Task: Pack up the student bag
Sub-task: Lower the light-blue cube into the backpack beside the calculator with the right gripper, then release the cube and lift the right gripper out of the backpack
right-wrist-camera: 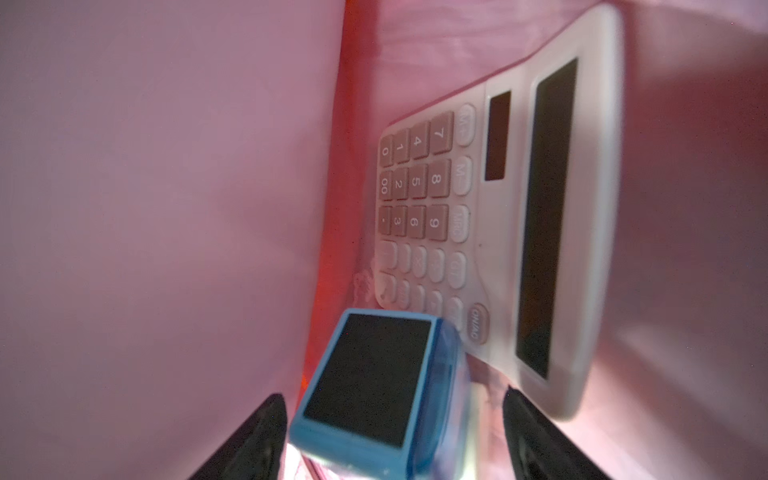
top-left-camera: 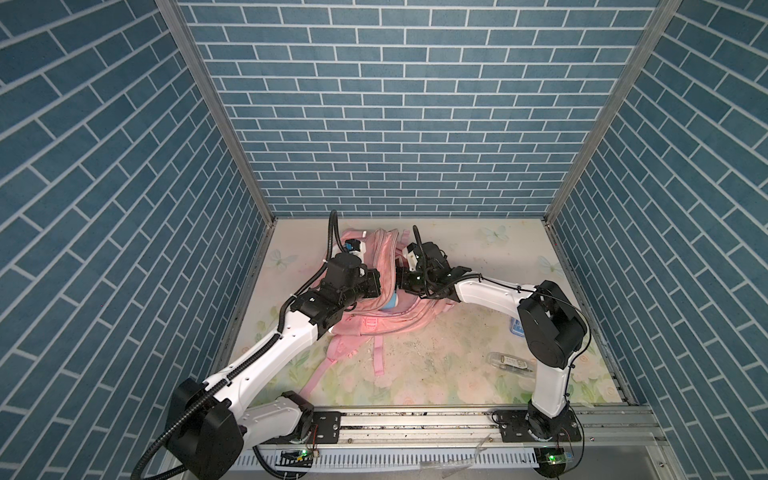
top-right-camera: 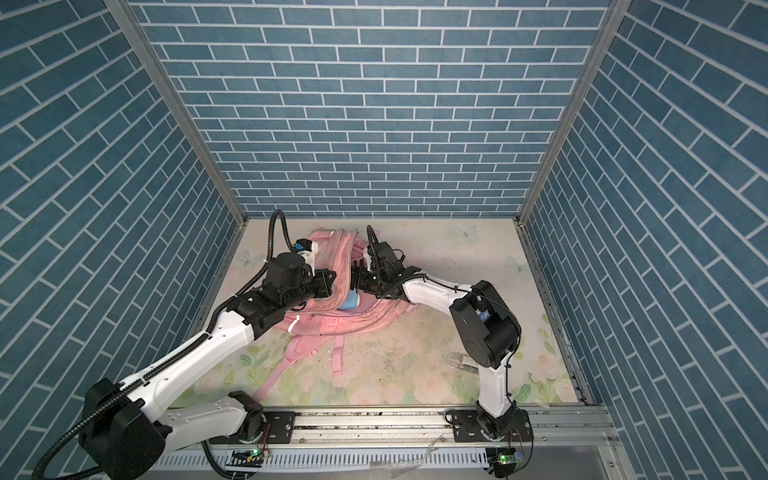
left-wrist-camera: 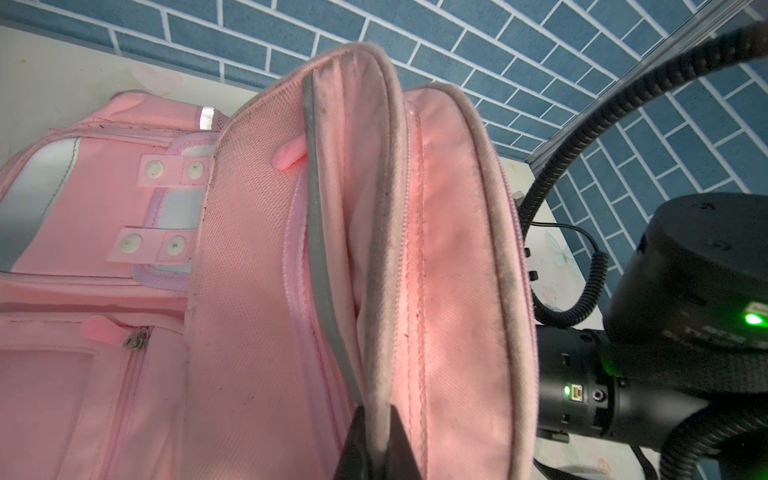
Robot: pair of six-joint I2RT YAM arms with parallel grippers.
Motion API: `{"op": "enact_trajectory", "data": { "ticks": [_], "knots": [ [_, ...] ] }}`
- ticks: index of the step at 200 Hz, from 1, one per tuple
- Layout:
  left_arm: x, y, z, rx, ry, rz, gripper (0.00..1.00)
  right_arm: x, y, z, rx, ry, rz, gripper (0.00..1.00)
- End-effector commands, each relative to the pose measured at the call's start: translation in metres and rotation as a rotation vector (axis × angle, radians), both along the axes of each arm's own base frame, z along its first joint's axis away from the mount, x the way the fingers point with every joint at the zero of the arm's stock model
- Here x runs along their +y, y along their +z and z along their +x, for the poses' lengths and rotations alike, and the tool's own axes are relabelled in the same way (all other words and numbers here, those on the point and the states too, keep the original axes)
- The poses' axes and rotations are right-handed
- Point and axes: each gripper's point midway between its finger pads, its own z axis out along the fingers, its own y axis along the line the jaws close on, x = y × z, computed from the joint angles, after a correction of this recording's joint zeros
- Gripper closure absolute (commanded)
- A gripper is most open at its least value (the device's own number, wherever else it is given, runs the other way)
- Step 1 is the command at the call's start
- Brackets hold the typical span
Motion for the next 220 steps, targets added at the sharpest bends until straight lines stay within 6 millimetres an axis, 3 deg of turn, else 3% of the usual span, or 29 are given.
{"op": "enact_trajectory", "data": {
  "ticks": [1, 16, 37, 73, 109, 124, 158, 165, 172, 195, 220],
  "knots": [
    [-0.008, 0.047, 0.007, -0.14, -0.022, -0.094, 1.0, -0.017, 0.028, 0.006, -0.052, -0.02, 0.016, 0.15],
    [-0.01, 0.047, 0.006, -0.134, -0.032, -0.105, 1.0, -0.029, 0.034, 0.012, -0.064, -0.032, 0.022, 0.15],
    [-0.015, 0.042, 0.005, -0.114, -0.044, -0.12, 1.0, -0.056, 0.061, 0.023, -0.143, -0.073, 0.024, 0.18],
    [-0.041, 0.025, -0.005, -0.069, -0.082, -0.123, 1.0, -0.131, 0.1, 0.037, -0.265, -0.202, -0.039, 0.18],
    [-0.078, 0.011, -0.012, -0.044, -0.112, -0.145, 1.0, -0.209, 0.085, 0.029, -0.191, -0.277, -0.033, 0.17],
    [-0.094, 0.005, -0.01, -0.032, -0.12, -0.134, 1.0, -0.227, 0.082, 0.021, -0.184, -0.271, -0.054, 0.17],
    [-0.124, -0.004, 0.004, -0.027, -0.151, -0.107, 1.0, -0.241, 0.077, 0.01, -0.185, -0.248, -0.108, 0.17],
    [-0.127, -0.003, 0.006, -0.036, -0.163, -0.082, 0.83, -0.242, 0.075, 0.008, -0.176, -0.246, -0.114, 0.17],
    [-0.128, 0.0, 0.006, -0.056, -0.176, -0.049, 0.73, -0.242, 0.071, 0.005, -0.161, -0.241, -0.119, 0.17],
    [-0.11, 0.006, 0.001, -0.133, -0.212, 0.106, 0.56, -0.238, 0.054, -0.011, -0.092, -0.21, -0.1, 0.18],
    [-0.069, 0.01, -0.011, -0.204, -0.253, 0.289, 0.46, -0.219, 0.032, -0.036, -0.024, -0.145, -0.065, 0.21]
  ]
}}
